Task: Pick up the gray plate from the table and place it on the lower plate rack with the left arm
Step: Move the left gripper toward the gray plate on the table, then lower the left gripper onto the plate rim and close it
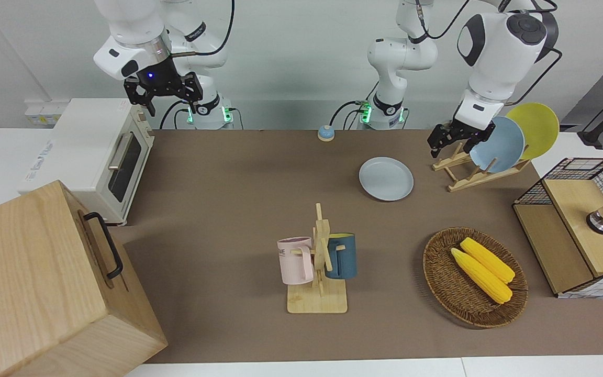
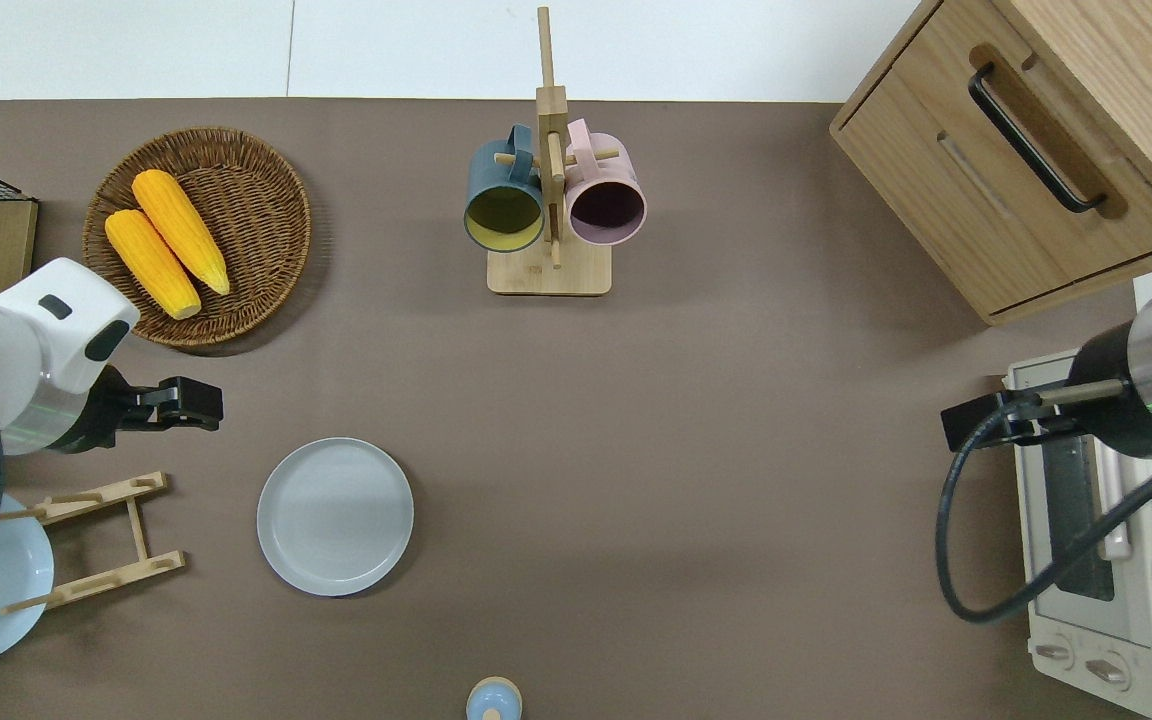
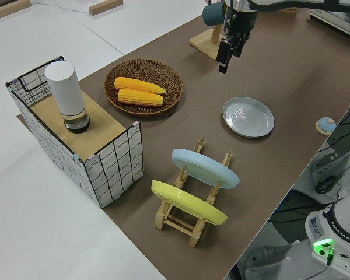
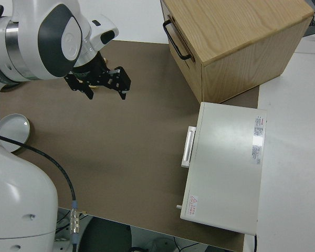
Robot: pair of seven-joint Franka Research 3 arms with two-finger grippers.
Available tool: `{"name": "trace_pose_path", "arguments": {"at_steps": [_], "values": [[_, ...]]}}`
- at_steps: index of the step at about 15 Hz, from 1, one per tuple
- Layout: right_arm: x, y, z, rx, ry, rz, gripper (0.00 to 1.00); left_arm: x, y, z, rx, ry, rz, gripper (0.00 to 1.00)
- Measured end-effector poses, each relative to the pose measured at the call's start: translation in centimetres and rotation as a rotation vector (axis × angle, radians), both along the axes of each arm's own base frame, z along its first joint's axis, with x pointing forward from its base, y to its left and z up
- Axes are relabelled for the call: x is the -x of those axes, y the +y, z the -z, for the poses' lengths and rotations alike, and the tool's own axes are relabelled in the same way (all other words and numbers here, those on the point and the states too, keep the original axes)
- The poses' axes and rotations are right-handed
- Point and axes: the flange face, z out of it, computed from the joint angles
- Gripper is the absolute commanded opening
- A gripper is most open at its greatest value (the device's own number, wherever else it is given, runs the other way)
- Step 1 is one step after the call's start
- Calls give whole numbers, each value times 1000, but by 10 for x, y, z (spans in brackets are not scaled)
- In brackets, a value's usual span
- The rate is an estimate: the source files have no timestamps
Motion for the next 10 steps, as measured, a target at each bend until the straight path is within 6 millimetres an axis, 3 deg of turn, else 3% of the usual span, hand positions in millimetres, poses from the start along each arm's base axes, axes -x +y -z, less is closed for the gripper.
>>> {"name": "trace_pose_path", "arguments": {"at_steps": [10], "values": [[0, 0, 0, 0, 0, 0, 990, 22, -1, 112, 17, 73, -13, 991]]}}
